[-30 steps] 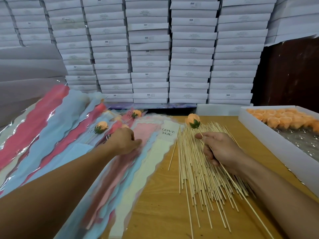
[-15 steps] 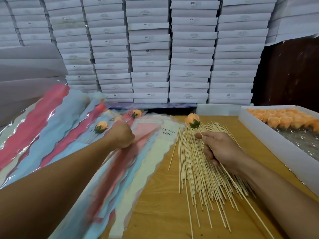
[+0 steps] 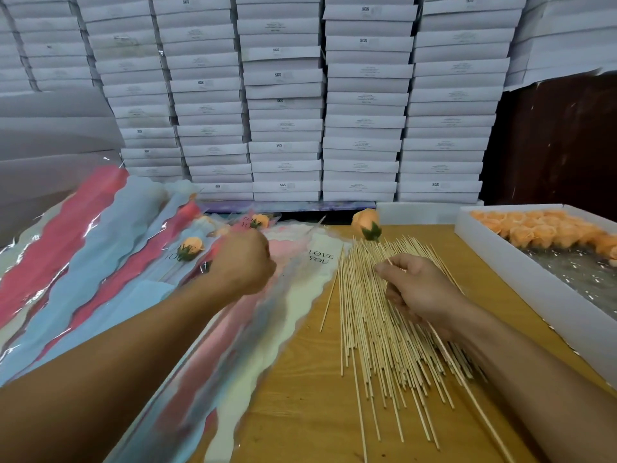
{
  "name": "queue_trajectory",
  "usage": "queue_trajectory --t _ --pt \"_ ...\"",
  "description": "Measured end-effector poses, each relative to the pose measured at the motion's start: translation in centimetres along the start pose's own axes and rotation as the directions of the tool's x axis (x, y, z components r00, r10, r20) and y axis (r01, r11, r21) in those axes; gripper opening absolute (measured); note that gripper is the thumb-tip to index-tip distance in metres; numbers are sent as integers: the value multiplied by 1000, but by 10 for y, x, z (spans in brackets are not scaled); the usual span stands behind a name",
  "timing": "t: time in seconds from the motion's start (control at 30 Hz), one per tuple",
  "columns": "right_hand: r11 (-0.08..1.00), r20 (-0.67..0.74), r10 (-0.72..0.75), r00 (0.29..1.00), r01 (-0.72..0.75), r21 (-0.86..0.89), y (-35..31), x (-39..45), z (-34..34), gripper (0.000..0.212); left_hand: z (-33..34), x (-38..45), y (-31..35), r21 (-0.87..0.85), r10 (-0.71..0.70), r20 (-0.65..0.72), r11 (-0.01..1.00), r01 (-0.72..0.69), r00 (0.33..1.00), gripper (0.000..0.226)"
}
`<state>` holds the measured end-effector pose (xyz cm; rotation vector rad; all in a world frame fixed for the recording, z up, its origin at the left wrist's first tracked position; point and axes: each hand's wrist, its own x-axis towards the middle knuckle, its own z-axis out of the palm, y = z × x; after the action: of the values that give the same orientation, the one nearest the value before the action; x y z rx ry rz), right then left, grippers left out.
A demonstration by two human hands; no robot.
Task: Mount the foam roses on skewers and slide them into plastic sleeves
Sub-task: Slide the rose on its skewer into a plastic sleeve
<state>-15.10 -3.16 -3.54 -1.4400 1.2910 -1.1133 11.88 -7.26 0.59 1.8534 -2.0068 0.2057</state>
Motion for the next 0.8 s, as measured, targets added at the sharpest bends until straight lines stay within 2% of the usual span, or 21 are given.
queue_trajectory --t 0.13,0.27,0.33,0.4,0.47,0.53,0.63,0.7,0.8 --pt "996 -35 47 998 -44 83 -2 1 1 42 -14 -42 51 169 161 0 973 -159 987 15" --pt "984 -66 53 996 -41 173 -6 1 1 61 -18 -91 101 202 296 20 934 -294 955 18" --pt "976 -113 56 992 -30 215 -4 3 1 53 -17 -106 118 198 362 54 910 -366 931 15" --pt "972 -158 63 985 -25 232 -2 4 -1 40 -15 -115 129 197 409 78 888 -416 909 23" --pt "961 -147 67 987 -24 277 -3 4 -2 37 -15 -123 136 201 437 113 869 -451 892 23" --pt "945 -100 56 993 -21 328 -9 2 -2 53 -16 -127 141 228 455 157 847 -481 876 23" --pt "963 -66 35 997 -16 270 -16 -3 -2 79 -19 -126 145 299 470 211 803 -515 857 25" --pt "980 -88 55 995 -37 195 -13 -4 -2 73 -19 -124 147 328 473 246 781 -532 846 27" --pt "991 -150 100 984 -85 103 -6 0 -3 46 -17 -122 149 284 466 274 796 -534 841 27"
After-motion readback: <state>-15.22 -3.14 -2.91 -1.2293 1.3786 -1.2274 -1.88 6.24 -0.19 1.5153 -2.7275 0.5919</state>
